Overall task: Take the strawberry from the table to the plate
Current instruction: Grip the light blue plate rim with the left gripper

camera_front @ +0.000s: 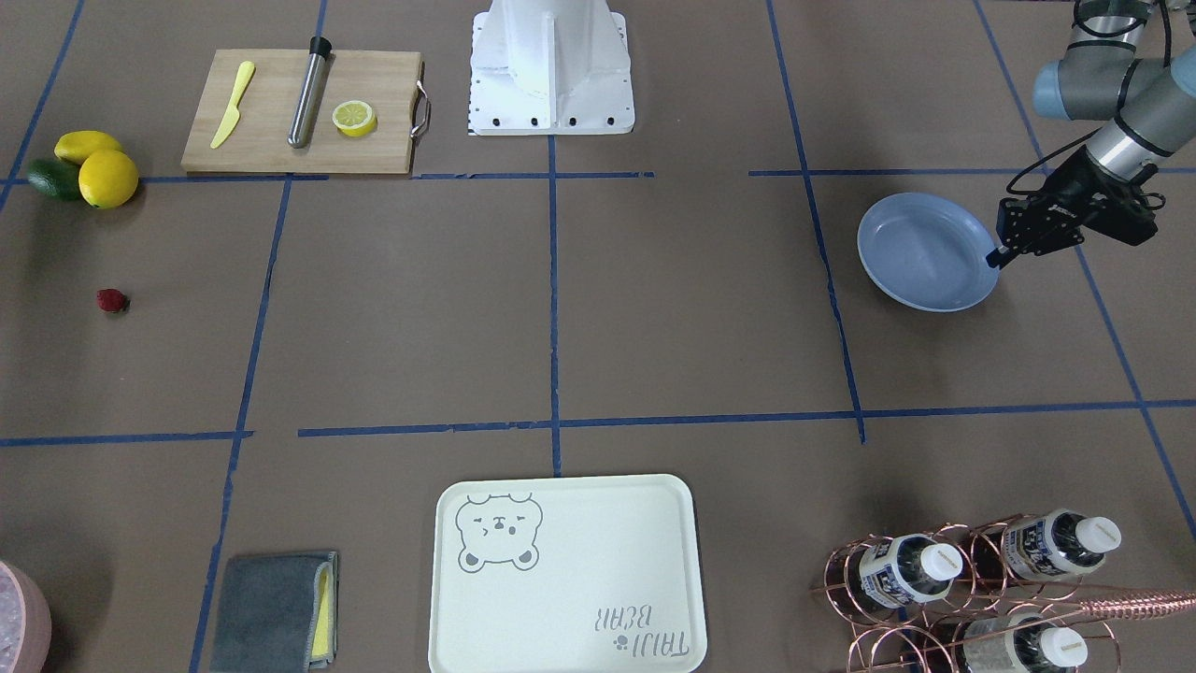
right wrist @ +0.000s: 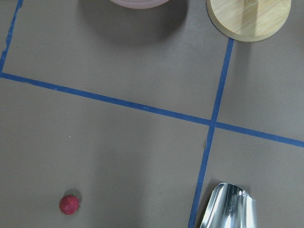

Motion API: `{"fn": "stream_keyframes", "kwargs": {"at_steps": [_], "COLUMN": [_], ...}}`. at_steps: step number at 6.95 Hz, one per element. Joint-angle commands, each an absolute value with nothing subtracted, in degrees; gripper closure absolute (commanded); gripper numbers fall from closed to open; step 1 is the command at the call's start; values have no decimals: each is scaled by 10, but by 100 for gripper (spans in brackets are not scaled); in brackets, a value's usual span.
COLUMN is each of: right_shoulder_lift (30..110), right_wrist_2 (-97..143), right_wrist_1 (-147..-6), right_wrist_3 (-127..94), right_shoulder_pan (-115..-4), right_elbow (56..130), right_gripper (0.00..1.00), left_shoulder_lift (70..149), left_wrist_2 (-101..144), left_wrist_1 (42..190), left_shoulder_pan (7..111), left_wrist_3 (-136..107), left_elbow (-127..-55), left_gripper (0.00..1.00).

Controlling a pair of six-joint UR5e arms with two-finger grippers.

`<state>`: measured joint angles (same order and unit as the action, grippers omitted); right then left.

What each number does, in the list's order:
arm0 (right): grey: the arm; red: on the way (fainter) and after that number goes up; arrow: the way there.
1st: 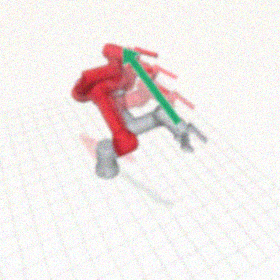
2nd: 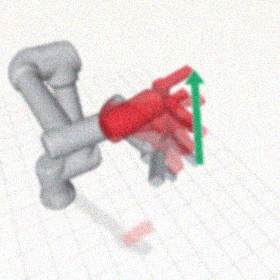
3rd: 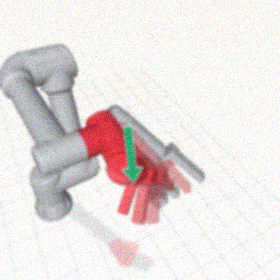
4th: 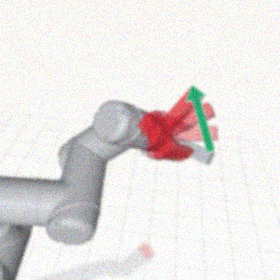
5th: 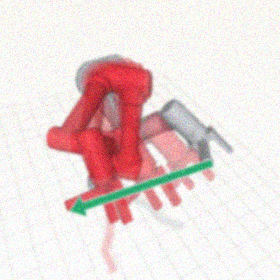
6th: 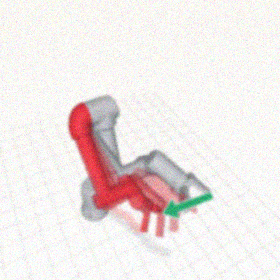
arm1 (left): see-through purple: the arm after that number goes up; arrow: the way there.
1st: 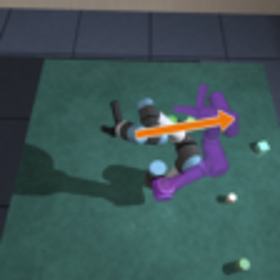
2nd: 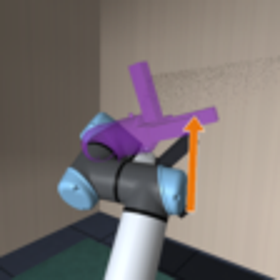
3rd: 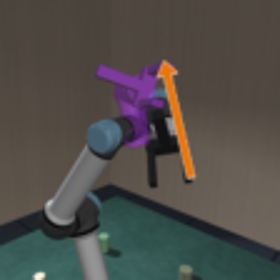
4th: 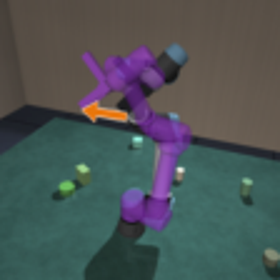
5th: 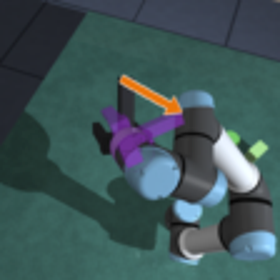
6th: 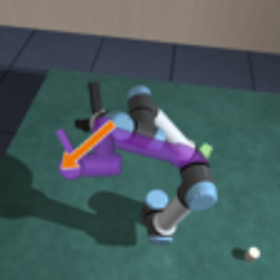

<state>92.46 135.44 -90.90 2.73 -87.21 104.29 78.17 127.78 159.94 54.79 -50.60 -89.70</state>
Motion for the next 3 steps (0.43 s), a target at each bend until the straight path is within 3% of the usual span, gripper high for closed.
{"fn": "stream_keyframes", "kwargs": {"at_steps": [1,3], "right_shoulder_lift": [926,929], "right_wrist_2": [1356,1356], "right_wrist_1": [-910,-910], "right_wrist_3": [26,25], "right_shoulder_pan": [-873,-873], "right_elbow": [1042,1042], "right_gripper": [0,0], "left_shoulder_lift": [842,953], "left_wrist_2": [1286,1186], "left_wrist_1": [1448,1398], "left_shoulder_pan": [548,475], "left_wrist_3": [-571,-652], "left_elbow": [-1006,-1001], "left_gripper": [100,100]}}
